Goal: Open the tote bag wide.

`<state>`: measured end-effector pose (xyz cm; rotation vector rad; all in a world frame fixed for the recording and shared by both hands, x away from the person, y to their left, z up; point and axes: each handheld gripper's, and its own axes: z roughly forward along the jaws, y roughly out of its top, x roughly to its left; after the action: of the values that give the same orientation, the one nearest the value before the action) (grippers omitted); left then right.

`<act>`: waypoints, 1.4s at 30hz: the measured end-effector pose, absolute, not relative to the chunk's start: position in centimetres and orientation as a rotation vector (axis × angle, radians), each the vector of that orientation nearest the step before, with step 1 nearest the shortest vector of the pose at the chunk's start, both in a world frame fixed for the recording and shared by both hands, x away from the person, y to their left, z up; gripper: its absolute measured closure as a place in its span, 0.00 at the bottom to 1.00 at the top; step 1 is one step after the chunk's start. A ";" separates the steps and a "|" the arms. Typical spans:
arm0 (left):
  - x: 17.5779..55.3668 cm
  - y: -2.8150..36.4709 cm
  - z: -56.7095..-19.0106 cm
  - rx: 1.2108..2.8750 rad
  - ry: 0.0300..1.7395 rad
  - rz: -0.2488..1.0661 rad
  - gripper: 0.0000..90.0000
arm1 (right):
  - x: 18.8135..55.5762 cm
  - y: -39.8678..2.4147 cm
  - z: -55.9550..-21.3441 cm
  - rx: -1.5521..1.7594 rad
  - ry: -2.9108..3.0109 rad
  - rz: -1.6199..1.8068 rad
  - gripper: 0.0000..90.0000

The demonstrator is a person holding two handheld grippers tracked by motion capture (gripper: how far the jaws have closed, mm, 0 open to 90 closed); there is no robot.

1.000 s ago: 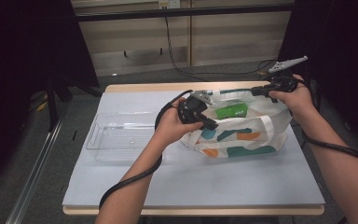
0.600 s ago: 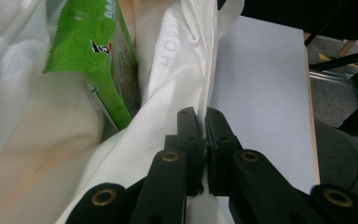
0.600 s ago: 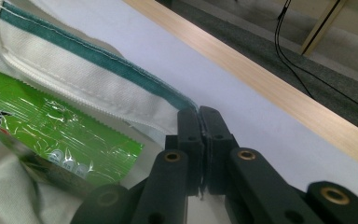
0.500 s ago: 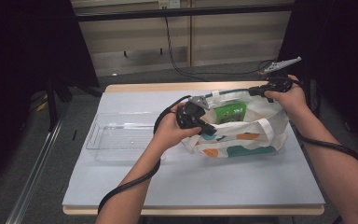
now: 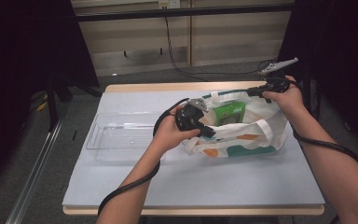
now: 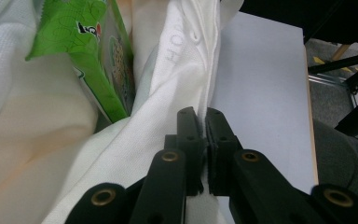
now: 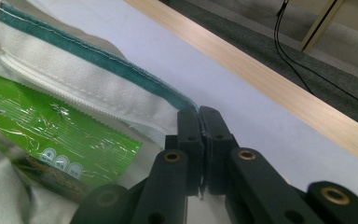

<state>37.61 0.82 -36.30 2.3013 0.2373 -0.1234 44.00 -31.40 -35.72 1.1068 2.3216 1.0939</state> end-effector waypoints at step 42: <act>37.4 0.8 -38.4 2.333 0.232 -0.189 0.95 | 45.7 -31.2 -39.0 1.206 2.288 1.088 0.97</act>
<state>37.38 0.84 -38.35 2.3329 0.2318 -0.1889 45.71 -31.23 -38.97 1.2063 2.2878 1.0881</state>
